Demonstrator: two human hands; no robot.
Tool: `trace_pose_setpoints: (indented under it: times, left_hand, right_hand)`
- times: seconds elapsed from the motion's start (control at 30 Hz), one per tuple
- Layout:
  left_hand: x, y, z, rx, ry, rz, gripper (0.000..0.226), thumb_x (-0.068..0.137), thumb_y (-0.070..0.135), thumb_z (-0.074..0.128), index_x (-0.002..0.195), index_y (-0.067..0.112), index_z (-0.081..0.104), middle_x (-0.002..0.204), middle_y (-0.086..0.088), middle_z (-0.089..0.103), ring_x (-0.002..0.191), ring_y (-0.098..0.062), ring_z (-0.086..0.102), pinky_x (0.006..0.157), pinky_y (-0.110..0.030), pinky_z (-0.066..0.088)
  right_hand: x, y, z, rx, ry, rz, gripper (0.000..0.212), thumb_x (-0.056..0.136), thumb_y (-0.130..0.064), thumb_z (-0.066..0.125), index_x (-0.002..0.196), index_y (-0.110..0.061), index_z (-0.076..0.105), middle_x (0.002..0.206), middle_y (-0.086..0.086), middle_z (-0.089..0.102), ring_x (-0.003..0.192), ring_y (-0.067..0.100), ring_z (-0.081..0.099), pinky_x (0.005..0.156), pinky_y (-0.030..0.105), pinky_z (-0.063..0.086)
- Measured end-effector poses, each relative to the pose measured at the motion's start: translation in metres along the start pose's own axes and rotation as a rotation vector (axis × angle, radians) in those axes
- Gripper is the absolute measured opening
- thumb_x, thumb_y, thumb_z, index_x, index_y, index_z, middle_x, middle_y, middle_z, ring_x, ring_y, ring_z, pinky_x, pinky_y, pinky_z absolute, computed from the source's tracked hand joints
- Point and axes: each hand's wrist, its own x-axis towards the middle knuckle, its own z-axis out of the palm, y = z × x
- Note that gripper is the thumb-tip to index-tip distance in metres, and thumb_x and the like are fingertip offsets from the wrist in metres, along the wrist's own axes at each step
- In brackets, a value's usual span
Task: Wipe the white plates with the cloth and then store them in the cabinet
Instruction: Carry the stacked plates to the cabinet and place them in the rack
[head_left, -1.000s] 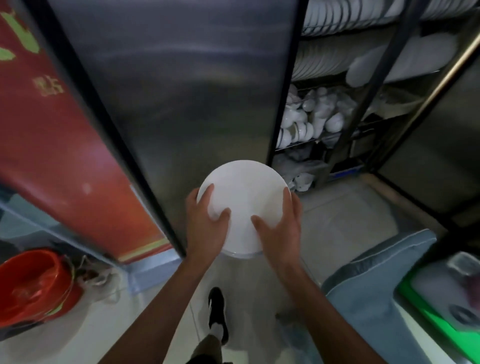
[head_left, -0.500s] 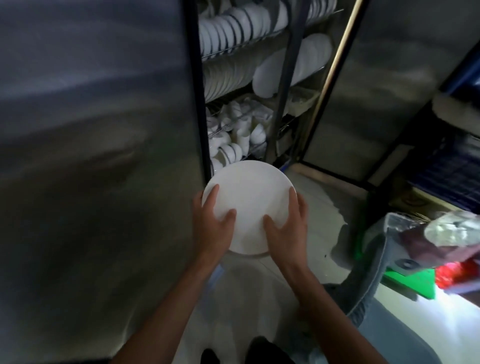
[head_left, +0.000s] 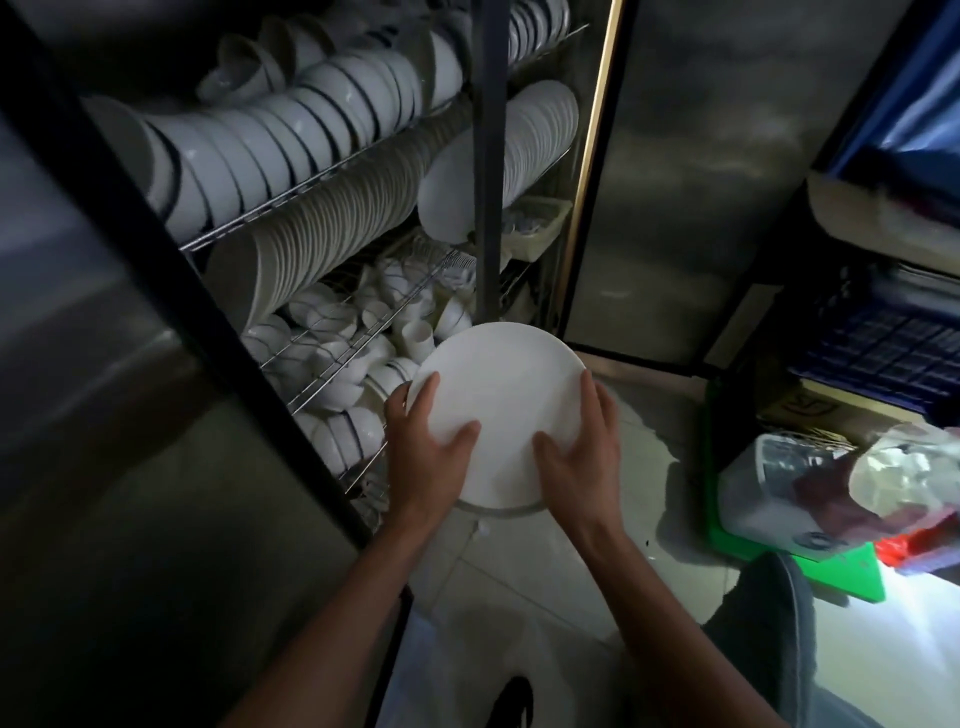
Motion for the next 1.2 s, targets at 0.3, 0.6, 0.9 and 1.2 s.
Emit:
trace_pose_setpoints:
  times: [0.3, 0.6, 0.9, 1.2]
  left_hand:
    - [0.101, -0.005, 0.033, -0.047, 0.047, -0.047, 0.073, 0.078, 0.019, 0.081, 0.144, 0.024, 0.051, 0.148, 0.001, 0.036, 0.129, -0.009, 0.042, 0.101, -0.014, 0.033]
    - [0.214, -0.026, 0.040, -0.110, 0.127, -0.096, 0.074, 0.080, 0.020, 0.079, 0.147, 0.026, 0.048, 0.151, 0.000, 0.033, 0.131, -0.013, 0.041, 0.104, -0.030, 0.042]
    - [0.282, -0.055, 0.024, -0.136, 0.277, -0.216, 0.073, 0.078, 0.017, 0.082, 0.144, 0.024, 0.052, 0.148, 0.000, 0.038, 0.129, -0.016, 0.046, 0.099, -0.025, 0.041]
    - [0.330, -0.066, 0.053, -0.263, 0.378, -0.364, 0.074, 0.076, 0.017, 0.080, 0.144, 0.028, 0.053, 0.135, 0.007, 0.037, 0.116, -0.015, 0.051, 0.079, -0.016, 0.047]
  right_hand:
    - [0.105, -0.007, 0.036, -0.029, -0.065, 0.003, 0.084, 0.083, -0.010, 0.067, 0.155, -0.025, 0.026, 0.154, -0.012, 0.026, 0.139, 0.015, 0.032, 0.116, 0.038, 0.034]
    - [0.218, -0.023, 0.103, -0.012, -0.155, -0.016, 0.092, 0.081, -0.015, 0.075, 0.156, -0.027, 0.023, 0.158, -0.006, 0.027, 0.129, 0.002, 0.030, 0.105, 0.028, 0.034]
    - [0.285, -0.038, 0.166, 0.193, -0.303, 0.043, 0.074, 0.073, -0.015, 0.081, 0.138, -0.031, 0.049, 0.124, -0.010, 0.059, 0.111, 0.017, 0.059, 0.087, 0.048, 0.058]
    - [0.354, -0.035, 0.203, 0.263, -0.480, 0.069, 0.074, 0.081, -0.020, 0.075, 0.142, -0.041, 0.038, 0.136, -0.002, 0.052, 0.117, 0.025, 0.057, 0.085, 0.052, 0.059]
